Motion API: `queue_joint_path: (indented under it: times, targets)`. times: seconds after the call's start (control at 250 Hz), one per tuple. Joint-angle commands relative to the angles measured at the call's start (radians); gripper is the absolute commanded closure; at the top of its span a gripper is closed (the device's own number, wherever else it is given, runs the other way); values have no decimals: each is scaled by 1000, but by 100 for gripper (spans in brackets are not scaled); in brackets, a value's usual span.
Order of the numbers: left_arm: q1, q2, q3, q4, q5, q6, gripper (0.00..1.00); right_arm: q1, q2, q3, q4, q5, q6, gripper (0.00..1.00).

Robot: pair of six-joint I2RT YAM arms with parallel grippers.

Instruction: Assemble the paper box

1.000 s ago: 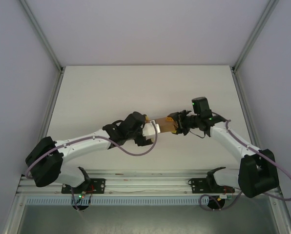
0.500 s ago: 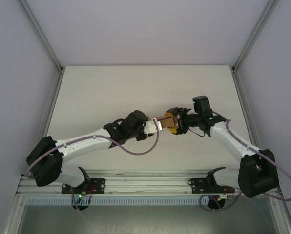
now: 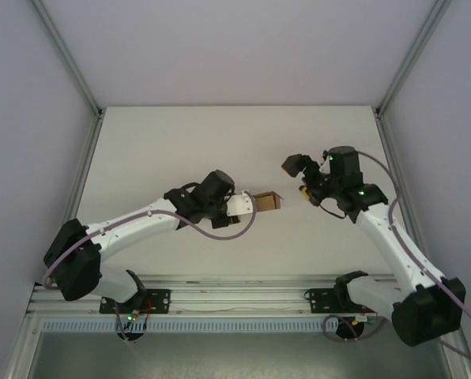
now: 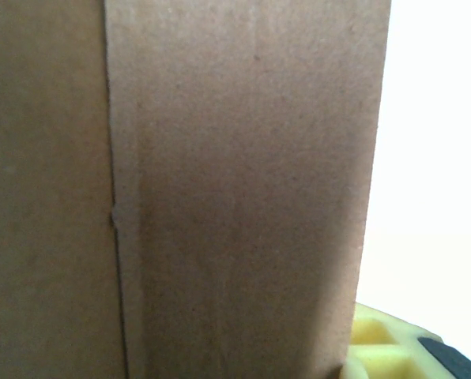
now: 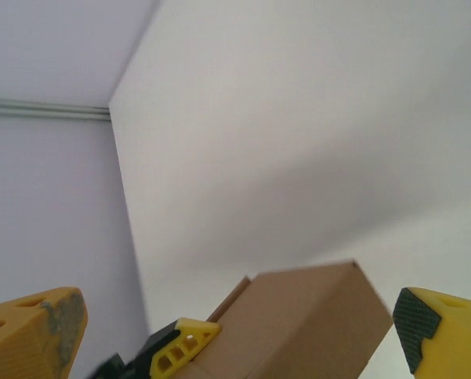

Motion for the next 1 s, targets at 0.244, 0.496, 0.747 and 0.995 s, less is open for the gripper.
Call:
queue_joint_path:
  times: [0.244,0.496,0.747,0.995]
  targets:
    - [100,210,204,-366,221,89,65,43,-9,58,-174,80,-787,7]
    - [101,363,332,-468,204,88,65,138,154,92,-206,88,-1082,13]
    - [100,435,398,-522,214,97,63,158,283,139,-202,4,-1099,33]
    - [100,448,410,-520,216,86,62,164,334,161,-241,0,-1099,63]
